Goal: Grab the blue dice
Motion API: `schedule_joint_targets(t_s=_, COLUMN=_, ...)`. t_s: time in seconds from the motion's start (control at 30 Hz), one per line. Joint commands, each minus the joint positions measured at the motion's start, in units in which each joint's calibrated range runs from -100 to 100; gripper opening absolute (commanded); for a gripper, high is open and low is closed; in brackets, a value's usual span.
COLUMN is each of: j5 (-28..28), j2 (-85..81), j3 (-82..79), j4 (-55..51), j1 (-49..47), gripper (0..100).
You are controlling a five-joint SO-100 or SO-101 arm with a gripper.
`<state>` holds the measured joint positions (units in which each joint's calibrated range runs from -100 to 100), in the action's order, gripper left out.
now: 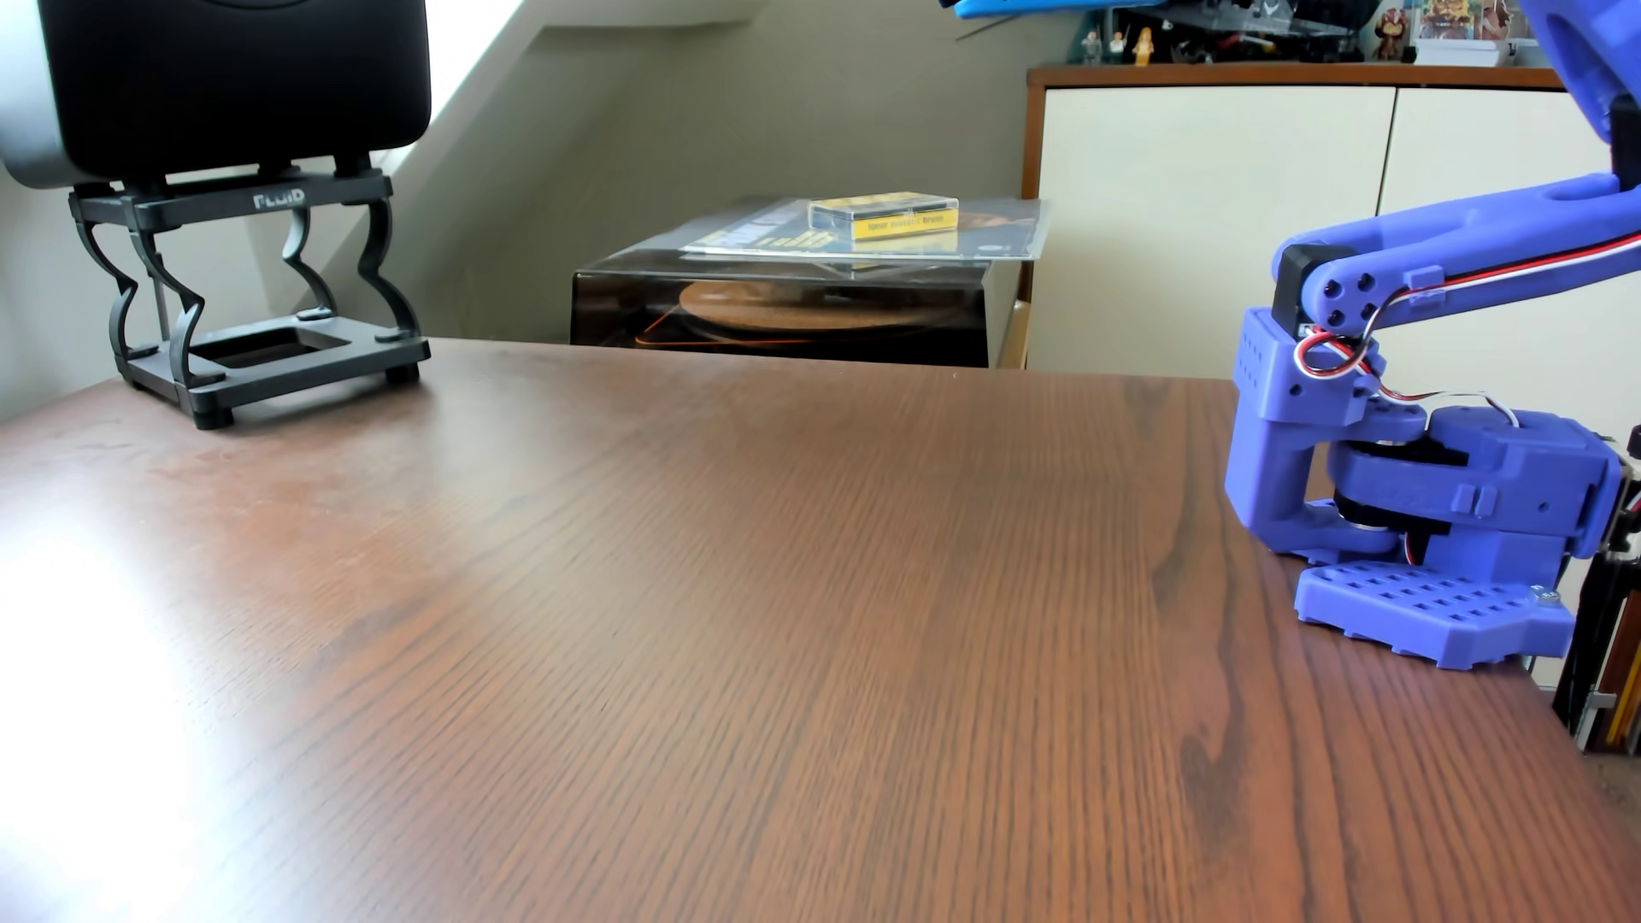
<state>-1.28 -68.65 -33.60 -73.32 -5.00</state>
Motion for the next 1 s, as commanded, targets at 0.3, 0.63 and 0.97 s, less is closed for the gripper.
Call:
schedule_joint_targets(t_s=0.3, j5=-1.7, j2=-5.5, j3=-6.4, j4=1.3, j1=-12.5, gripper=2)
schedule_joint_targets(t_s=0.63, j5=-1.7, j2=-5.0, j3=-6.5, j4=1.3, j1=-11.8, gripper=15)
schedule_joint_targets(t_s=0.97, j5=-3.2, j2=-5.6, j3=-7.8, j4=1.2, j1=-12.1, gripper=21)
